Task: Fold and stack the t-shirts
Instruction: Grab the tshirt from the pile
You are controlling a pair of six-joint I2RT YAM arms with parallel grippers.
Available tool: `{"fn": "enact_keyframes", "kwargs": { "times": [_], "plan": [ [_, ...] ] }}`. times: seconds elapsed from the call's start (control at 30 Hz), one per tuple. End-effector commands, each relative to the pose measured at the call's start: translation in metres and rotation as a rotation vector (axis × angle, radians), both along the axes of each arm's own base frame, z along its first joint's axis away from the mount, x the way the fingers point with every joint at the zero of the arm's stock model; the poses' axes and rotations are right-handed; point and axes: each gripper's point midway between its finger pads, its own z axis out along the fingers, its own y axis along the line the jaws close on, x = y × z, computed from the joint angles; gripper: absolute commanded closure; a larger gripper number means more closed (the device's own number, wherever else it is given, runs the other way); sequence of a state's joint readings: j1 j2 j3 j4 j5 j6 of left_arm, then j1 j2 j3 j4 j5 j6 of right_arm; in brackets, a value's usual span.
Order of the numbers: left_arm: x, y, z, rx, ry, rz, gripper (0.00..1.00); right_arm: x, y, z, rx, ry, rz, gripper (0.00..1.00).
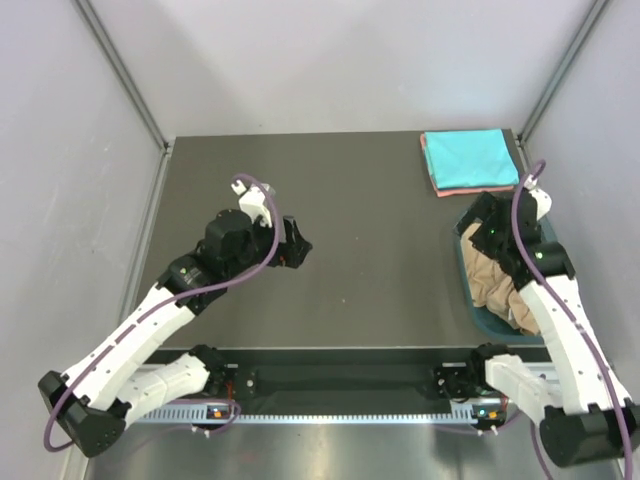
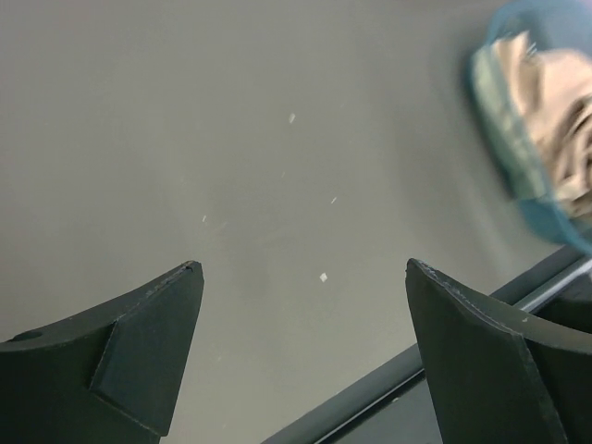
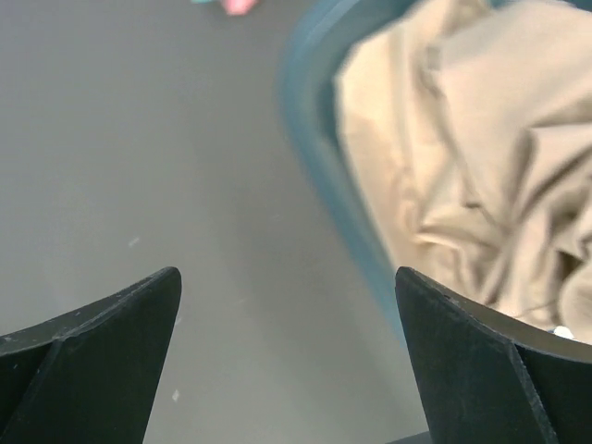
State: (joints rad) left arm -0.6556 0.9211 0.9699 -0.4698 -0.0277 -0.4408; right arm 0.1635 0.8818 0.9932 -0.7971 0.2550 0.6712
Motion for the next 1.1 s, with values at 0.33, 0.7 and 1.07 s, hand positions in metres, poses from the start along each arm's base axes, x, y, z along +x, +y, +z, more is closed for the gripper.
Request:
{"fn": "enact_keyframes", "kwargs": {
  "times": [0.33, 0.7, 1.07],
  "plan": [
    [-0.008, 0.017, -0.032, 0.069, -0.058, -0.006, 0.05, -0.018, -0.146, -0.071, 0.035, 0.211, -0.583, 0.00],
    [-0.012, 0.032, -0.029, 0.085, -0.071, 0.042, 0.05, -0.001, -0.172, -0.137, 0.080, 0.233, -0.679, 0.14],
    [-0.009, 0.044, -0.018, 0.083, -0.068, 0.119, 0.05, 0.028, -0.180, 0.001, -0.047, -0.039, -0.517, 1.00]
  ]
}}
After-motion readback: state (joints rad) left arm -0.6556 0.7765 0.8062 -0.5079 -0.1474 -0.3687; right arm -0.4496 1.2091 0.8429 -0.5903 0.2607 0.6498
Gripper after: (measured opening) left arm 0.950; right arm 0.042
